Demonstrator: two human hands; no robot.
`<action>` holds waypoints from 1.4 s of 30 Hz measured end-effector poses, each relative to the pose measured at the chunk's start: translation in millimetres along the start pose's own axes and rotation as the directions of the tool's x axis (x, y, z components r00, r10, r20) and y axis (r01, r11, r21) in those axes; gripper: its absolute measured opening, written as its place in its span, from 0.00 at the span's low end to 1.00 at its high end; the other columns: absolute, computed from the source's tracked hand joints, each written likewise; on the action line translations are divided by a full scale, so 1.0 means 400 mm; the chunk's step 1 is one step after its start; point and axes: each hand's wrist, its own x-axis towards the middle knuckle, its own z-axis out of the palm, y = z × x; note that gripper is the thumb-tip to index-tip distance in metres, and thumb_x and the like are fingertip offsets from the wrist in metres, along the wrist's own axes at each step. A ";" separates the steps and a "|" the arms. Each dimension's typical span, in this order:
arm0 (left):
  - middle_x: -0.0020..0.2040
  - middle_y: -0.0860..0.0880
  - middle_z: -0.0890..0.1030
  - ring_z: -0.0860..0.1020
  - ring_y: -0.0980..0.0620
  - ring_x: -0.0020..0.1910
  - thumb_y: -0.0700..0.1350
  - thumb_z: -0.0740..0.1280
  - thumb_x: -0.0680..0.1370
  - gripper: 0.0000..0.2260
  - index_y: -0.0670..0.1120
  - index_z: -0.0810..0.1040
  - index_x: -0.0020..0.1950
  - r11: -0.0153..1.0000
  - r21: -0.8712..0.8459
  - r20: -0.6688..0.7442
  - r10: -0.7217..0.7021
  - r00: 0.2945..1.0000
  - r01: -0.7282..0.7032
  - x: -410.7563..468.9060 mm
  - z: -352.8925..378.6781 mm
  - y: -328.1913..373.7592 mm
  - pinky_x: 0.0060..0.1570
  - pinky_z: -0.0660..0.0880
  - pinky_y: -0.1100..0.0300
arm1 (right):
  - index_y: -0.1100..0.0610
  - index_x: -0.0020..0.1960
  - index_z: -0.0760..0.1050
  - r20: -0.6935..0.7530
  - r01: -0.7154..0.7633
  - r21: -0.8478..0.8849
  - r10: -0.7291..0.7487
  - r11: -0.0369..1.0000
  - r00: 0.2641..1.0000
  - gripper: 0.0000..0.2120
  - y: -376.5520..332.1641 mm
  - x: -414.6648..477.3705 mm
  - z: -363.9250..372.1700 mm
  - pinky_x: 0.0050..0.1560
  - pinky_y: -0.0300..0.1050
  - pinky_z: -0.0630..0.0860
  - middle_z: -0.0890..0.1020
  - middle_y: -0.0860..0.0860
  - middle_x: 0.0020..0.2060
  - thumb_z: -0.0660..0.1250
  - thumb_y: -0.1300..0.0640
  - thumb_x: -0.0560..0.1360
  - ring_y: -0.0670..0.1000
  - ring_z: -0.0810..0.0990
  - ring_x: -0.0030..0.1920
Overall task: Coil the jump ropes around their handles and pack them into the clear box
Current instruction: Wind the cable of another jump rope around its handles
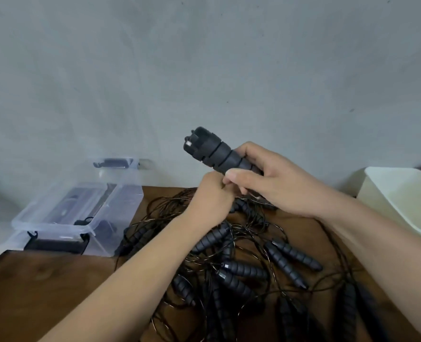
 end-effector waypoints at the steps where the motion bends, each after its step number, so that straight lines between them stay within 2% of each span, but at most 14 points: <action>1: 0.33 0.43 0.77 0.73 0.51 0.29 0.39 0.61 0.83 0.10 0.43 0.78 0.44 1.000 0.007 0.024 -0.016 1.000 0.016 0.001 -0.009 0.001 0.32 0.67 0.53 | 0.50 0.61 0.78 -0.012 -0.002 -0.031 0.002 1.000 1.000 0.15 -0.002 0.014 -0.005 0.61 0.62 0.80 0.87 0.50 0.52 0.73 0.45 0.79 0.50 0.85 0.52; 5: 0.46 0.48 0.82 0.81 0.47 0.43 0.46 0.59 0.85 0.09 0.52 0.76 0.62 0.973 0.178 0.164 0.115 0.980 -0.144 0.019 -0.081 -0.013 0.41 0.78 0.51 | 0.47 0.59 0.81 -0.036 -0.092 -0.042 0.091 0.995 0.995 0.16 0.004 0.052 -0.006 0.65 0.57 0.81 0.83 0.47 0.59 0.81 0.54 0.75 0.50 0.87 0.55; 8: 0.46 0.47 0.83 0.81 0.46 0.44 0.46 0.58 0.84 0.08 0.52 0.77 0.55 0.955 0.250 0.228 0.105 0.968 -0.162 0.024 -0.111 -0.021 0.45 0.79 0.47 | 0.52 0.58 0.81 -0.004 -0.129 0.145 0.131 0.981 0.991 0.12 0.003 0.075 0.020 0.51 0.53 0.82 0.85 0.50 0.52 0.78 0.59 0.77 0.51 0.85 0.46; 11: 0.45 0.52 0.79 0.78 0.56 0.43 0.39 0.58 0.84 0.08 0.50 0.74 0.51 0.906 0.319 0.303 0.180 0.936 -0.278 0.010 -0.110 -0.025 0.44 0.77 0.57 | 0.60 0.57 0.79 0.063 -0.165 0.315 0.153 0.934 0.986 0.07 -0.018 0.091 0.051 0.37 0.48 0.73 0.82 0.56 0.41 0.73 0.65 0.80 0.55 0.78 0.39; 13: 0.44 0.49 0.78 0.78 0.51 0.41 0.40 0.57 0.85 0.09 0.48 0.75 0.49 0.921 0.302 0.297 0.154 0.942 -0.246 0.004 -0.109 -0.037 0.42 0.76 0.50 | 0.60 0.58 0.79 0.051 -0.174 0.309 0.167 0.935 0.985 0.10 -0.030 0.104 0.073 0.36 0.48 0.72 0.83 0.62 0.42 0.75 0.62 0.79 0.56 0.77 0.39; 16: 0.37 0.51 0.78 0.76 0.55 0.35 0.50 0.57 0.88 0.14 0.51 0.74 0.44 0.980 0.181 0.256 0.036 0.966 -0.084 -0.010 -0.109 -0.040 0.37 0.69 0.56 | 0.53 0.64 0.77 -0.007 -0.171 0.315 0.183 0.934 0.983 0.17 -0.044 0.132 0.076 0.34 0.47 0.72 0.84 0.66 0.55 0.78 0.56 0.78 0.54 0.77 0.38; 18: 0.37 0.55 0.78 0.76 0.61 0.35 0.56 0.55 0.88 0.15 0.55 0.72 0.45 0.987 0.139 0.226 0.051 0.973 -0.084 -0.032 -0.114 -0.036 0.37 0.68 0.63 | 0.49 0.68 0.72 -0.027 -0.147 0.258 0.159 0.955 0.987 0.22 -0.050 0.149 0.049 0.34 0.46 0.72 0.87 0.62 0.53 0.77 0.53 0.79 0.53 0.77 0.39; 22: 0.33 0.63 0.78 0.75 0.63 0.33 0.57 0.58 0.88 0.15 0.52 0.74 0.47 0.988 0.099 0.224 0.093 0.970 -0.117 -0.058 -0.158 -0.056 0.35 0.66 0.68 | 0.49 0.65 0.76 -0.083 -0.062 0.089 0.070 0.994 0.994 0.19 -0.037 0.170 -0.021 0.36 0.43 0.72 0.86 0.50 0.43 0.78 0.49 0.78 0.51 0.77 0.39; 25: 0.29 0.59 0.75 0.72 0.61 0.29 0.56 0.63 0.86 0.16 0.51 0.78 0.42 0.982 0.092 0.214 0.145 0.966 -0.167 -0.067 -0.222 -0.052 0.33 0.66 0.66 | 0.46 0.63 0.80 -0.148 -0.038 -0.102 0.023 0.994 0.989 0.22 -0.008 0.181 -0.061 0.46 0.42 0.80 0.88 0.47 0.50 0.82 0.46 0.72 0.47 0.84 0.45; 29: 0.28 0.57 0.71 0.67 0.61 0.28 0.52 0.71 0.83 0.15 0.47 0.80 0.40 0.985 0.003 0.151 0.168 0.974 -0.170 -0.031 -0.348 -0.029 0.32 0.63 0.63 | 0.43 0.63 0.83 -0.045 -0.119 -0.191 0.112 0.974 0.993 0.27 0.042 0.187 -0.075 0.62 0.46 0.80 0.88 0.43 0.55 0.85 0.44 0.66 0.45 0.86 0.56; 33: 0.33 0.47 0.80 0.71 0.56 0.31 0.54 0.76 0.79 0.11 0.49 0.84 0.41 0.957 0.081 0.172 0.263 0.949 -0.280 0.042 -0.415 -0.005 0.35 0.66 0.59 | 0.38 0.61 0.82 0.073 -0.155 -0.386 0.198 0.910 0.978 0.24 0.035 0.200 -0.003 0.56 0.40 0.79 0.86 0.36 0.50 0.85 0.41 0.67 0.39 0.84 0.51; 35: 0.36 0.45 0.82 0.74 0.51 0.33 0.54 0.78 0.77 0.10 0.49 0.85 0.42 0.949 0.077 0.169 0.290 0.942 -0.306 0.086 -0.428 -0.004 0.37 0.69 0.57 | 0.38 0.59 0.82 0.114 -0.133 -0.444 0.204 0.886 0.972 0.22 0.006 0.213 0.040 0.52 0.43 0.79 0.87 0.39 0.49 0.84 0.39 0.68 0.40 0.84 0.49; 38: 0.37 0.42 0.82 0.73 0.48 0.34 0.54 0.79 0.75 0.12 0.45 0.85 0.42 0.958 -0.015 0.161 0.285 0.945 -0.286 0.144 -0.441 -0.041 0.39 0.69 0.54 | 0.45 0.62 0.83 0.185 -0.124 -0.361 0.201 0.924 0.962 0.24 -0.054 0.230 0.084 0.64 0.53 0.81 0.88 0.46 0.54 0.84 0.41 0.69 0.50 0.86 0.55; 42: 0.29 0.55 0.73 0.66 0.58 0.29 0.51 0.75 0.79 0.15 0.42 0.80 0.41 0.940 -0.313 0.187 0.202 0.961 -0.137 0.179 -0.433 -0.125 0.31 0.64 0.66 | 0.49 0.59 0.82 0.143 -0.187 -0.106 0.201 0.977 0.969 0.20 -0.108 0.239 0.095 0.66 0.46 0.78 0.88 0.47 0.57 0.83 0.48 0.70 0.48 0.86 0.59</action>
